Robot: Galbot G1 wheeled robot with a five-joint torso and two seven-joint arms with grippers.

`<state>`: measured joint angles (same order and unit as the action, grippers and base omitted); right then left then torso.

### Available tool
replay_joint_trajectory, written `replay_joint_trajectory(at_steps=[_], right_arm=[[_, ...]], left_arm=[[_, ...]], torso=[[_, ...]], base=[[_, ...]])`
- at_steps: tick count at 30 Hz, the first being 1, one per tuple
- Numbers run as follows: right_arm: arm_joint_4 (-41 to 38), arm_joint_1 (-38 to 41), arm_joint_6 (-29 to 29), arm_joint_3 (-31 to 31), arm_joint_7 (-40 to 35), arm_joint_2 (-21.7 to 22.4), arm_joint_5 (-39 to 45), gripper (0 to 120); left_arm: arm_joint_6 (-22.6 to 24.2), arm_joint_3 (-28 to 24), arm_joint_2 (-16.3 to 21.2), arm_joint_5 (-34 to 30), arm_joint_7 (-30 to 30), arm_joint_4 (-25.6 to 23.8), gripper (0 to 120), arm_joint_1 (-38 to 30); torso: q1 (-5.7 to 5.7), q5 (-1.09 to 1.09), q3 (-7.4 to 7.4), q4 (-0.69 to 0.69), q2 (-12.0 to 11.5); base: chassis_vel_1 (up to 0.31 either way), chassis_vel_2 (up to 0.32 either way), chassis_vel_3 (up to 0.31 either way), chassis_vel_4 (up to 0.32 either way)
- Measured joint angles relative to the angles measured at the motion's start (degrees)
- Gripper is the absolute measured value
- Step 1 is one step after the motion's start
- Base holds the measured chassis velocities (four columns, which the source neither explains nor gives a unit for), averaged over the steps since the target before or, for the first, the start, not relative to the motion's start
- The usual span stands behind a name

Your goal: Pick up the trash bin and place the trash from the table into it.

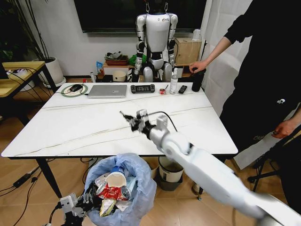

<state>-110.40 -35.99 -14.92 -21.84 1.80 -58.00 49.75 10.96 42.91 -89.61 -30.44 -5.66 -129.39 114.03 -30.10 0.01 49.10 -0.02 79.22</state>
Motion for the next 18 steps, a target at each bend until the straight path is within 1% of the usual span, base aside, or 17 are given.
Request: replay_joint_trajectory(at_steps=[3, 4, 5, 7, 10, 18], right_arm=[[-8.03, -4.42, 2.31, -3.72, 2.58, 5.19, -2.76, 0], [-8.03, -4.42, 2.31, -3.72, 2.58, 5.19, -2.76, 0], [-10.14, -6.35, 3.01, -5.03, 3.34, 6.67, -4.48, 0], [-12.83, -10.61, 3.83, -6.61, 4.38, 8.99, -8.59, 0], [-13.33, -14.24, 4.38, -6.44, 4.56, 9.83, -11.48, 0], [-12.17, -15.6, 4.88, -4.13, 4.27, 9.78, -12.59, 0]], left_arm=[[0.02, 0.01, 0.0, -0.01, 0.01, -0.18, 0, 0.12], [0.02, 0.01, 0.0, -0.01, 0.01, -0.18, 0, 0.12], [0.04, 0.02, -0.02, -0.01, 0.03, -0.32, 0, 0.14], [0.11, 0.04, -0.11, 0.0, 0.07, -0.62, 0, 0.14], [0.14, -0.11, -0.32, 0.11, 0.11, -0.78, 0, 0.19], [0.14, -0.66, -0.78, 0.52, 0.11, -0.7, 0, 0.18]], torso=[[0.0, 0.0, 0.0, 0.01, 0.0], [0.0, 0.0, 0.0, 0.01, 0.0], [0.0, -0.01, 0.0, 0.03, 0.01], [0.01, -0.01, -0.01, 0.01, 0.02], [0.01, 0.0, -0.01, 0.0, 0.02], [-0.01, 0.0, 0.0, 0.02, 0.01]], base=[[0.0, 0.0, 0.0, 0.0], [0.0, 0.0, 0.0, 0.0], [0.0, 0.0, 0.0, 0.0], [0.0, 0.0, 0.0, 0.0], [0.0, 0.0, 0.0, 0.0], [0.0, 0.0, 0.0, 0.0]])
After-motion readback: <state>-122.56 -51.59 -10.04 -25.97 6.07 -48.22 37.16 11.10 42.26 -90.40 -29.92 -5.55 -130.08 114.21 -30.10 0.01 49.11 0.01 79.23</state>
